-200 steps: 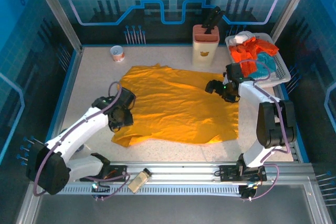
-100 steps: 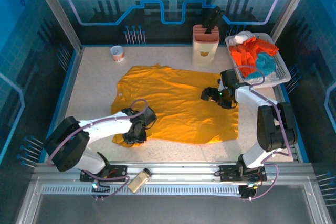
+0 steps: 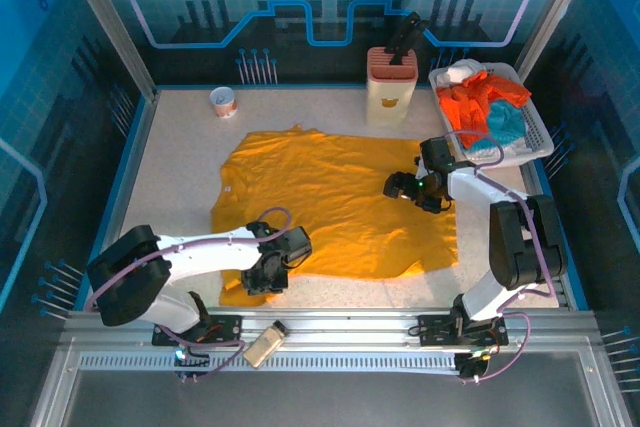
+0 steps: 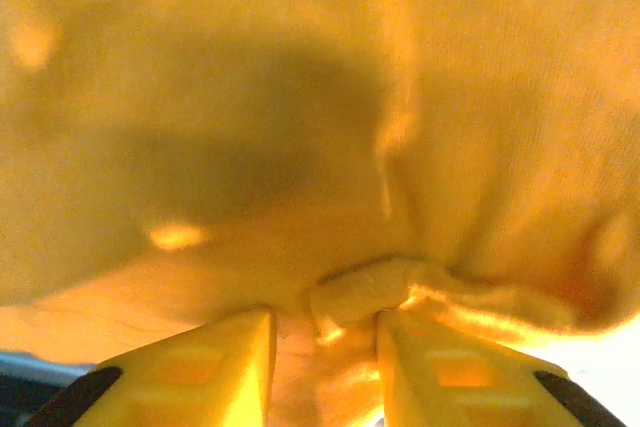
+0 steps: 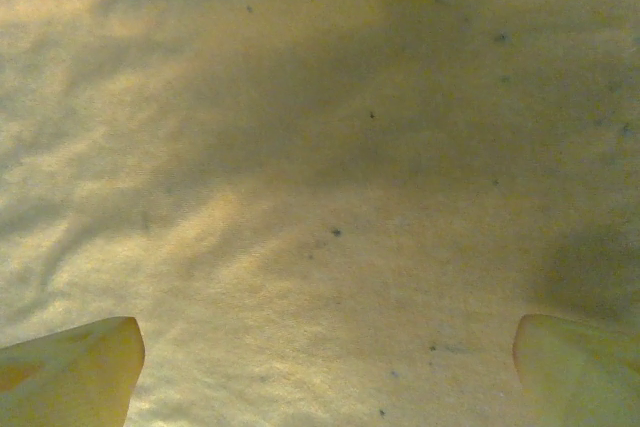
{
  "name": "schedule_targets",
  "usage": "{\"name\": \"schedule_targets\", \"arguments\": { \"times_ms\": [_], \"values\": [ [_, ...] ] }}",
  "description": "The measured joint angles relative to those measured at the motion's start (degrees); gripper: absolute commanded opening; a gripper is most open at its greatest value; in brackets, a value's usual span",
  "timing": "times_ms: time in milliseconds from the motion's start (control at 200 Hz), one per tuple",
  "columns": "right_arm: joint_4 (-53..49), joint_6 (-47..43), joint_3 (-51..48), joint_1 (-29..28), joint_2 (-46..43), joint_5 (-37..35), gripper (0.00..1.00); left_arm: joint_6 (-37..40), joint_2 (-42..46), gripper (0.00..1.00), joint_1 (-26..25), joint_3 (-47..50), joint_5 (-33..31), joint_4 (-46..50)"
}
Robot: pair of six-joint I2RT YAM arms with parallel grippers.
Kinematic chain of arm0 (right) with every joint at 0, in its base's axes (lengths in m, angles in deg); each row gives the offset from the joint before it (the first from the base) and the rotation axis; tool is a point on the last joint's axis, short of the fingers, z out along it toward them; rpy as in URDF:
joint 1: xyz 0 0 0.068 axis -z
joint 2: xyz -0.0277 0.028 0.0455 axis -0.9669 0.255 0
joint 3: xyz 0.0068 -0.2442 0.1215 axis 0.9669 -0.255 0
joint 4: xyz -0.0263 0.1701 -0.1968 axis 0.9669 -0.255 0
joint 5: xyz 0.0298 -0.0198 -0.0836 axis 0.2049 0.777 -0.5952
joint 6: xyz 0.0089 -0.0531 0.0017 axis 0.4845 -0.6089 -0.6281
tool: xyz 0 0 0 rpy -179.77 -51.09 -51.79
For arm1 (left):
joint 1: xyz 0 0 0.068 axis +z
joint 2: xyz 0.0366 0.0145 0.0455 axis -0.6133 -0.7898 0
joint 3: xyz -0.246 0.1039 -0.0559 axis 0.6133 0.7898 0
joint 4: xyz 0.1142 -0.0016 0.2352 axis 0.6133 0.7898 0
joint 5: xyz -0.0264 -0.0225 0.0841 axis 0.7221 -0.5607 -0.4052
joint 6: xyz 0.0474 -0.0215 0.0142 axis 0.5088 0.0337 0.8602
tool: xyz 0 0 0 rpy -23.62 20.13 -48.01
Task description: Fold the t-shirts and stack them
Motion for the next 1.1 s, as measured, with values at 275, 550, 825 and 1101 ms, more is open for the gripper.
{"name": "schedule_targets", "arguments": {
  "times_ms": [275,550,825,1101],
  "values": [
    [0.00,0.13,-0.15,0.00,-0.37,0.00,0.96,14.51,2.21,0.46,19.37,-18.14,0.61,4.28],
    [-0.28,0.11,-0.15,-0.72,-1.07,0.00,0.96,31.67,-11.04,0.48,33.79,-39.01,-1.33,-3.39],
    [-0.42,0.13,-0.15,-1.11,-3.13,0.07,0.95,41.18,-36.06,0.50,42.25,-60.65,-1.75,-8.52],
    [-0.46,0.13,-0.42,-1.25,-3.10,0.11,0.95,43.65,-52.37,0.55,43.08,-79.38,0.87,-10.14]
  ]
}}
